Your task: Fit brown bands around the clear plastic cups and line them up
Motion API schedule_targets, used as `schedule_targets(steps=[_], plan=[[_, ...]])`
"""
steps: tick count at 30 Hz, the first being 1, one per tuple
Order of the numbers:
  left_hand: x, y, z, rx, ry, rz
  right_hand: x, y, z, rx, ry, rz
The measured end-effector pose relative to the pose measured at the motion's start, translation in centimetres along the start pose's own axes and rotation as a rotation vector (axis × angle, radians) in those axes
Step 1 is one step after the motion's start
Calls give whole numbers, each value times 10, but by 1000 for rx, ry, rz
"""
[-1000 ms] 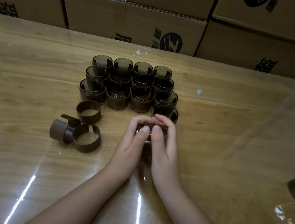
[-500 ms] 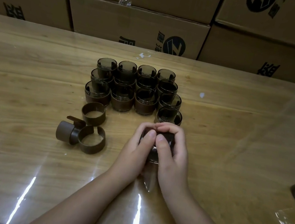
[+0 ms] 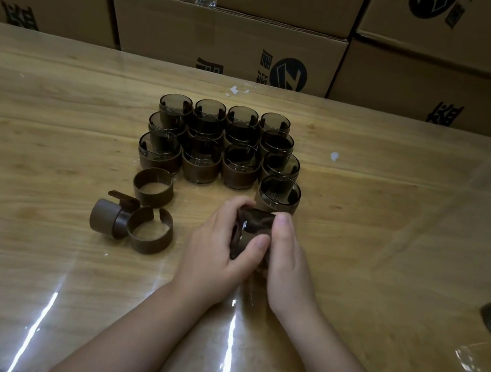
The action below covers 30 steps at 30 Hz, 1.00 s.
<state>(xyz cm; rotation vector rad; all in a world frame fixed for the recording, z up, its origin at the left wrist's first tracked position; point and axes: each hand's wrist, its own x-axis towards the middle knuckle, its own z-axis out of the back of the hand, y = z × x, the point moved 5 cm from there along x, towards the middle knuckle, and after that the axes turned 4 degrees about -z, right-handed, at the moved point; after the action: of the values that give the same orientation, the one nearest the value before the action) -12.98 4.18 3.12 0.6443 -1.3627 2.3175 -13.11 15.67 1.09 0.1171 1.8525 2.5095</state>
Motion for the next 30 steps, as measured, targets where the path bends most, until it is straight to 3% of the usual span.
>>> schedule_targets(steps=[4, 10, 14, 16, 21, 24, 26, 30], plan=[[4, -5, 2, 145, 23, 1, 1, -9, -11, 242, 125, -272], [5, -12, 11, 213, -54, -105, -3, -3, -11, 411, 215, -396], [4, -12, 16, 161, -130, -223, -4, -1, -17, 521, 298, -377], [4, -7, 15, 29, -110, -189, -3, -2, -19, 563, 317, -386], [9, 14, 10, -296, -64, 118, -4, -2, -20, 475, 374, -335], [14, 25, 7, -439, -30, 266, -3, -3, -16, 280, 303, -257], [10, 33, 3, -588, -2, 371, -3, -1, -10, 101, 168, -133], [13, 46, -2, -742, -18, 511, -15, 27, 11, -176, -233, 331]])
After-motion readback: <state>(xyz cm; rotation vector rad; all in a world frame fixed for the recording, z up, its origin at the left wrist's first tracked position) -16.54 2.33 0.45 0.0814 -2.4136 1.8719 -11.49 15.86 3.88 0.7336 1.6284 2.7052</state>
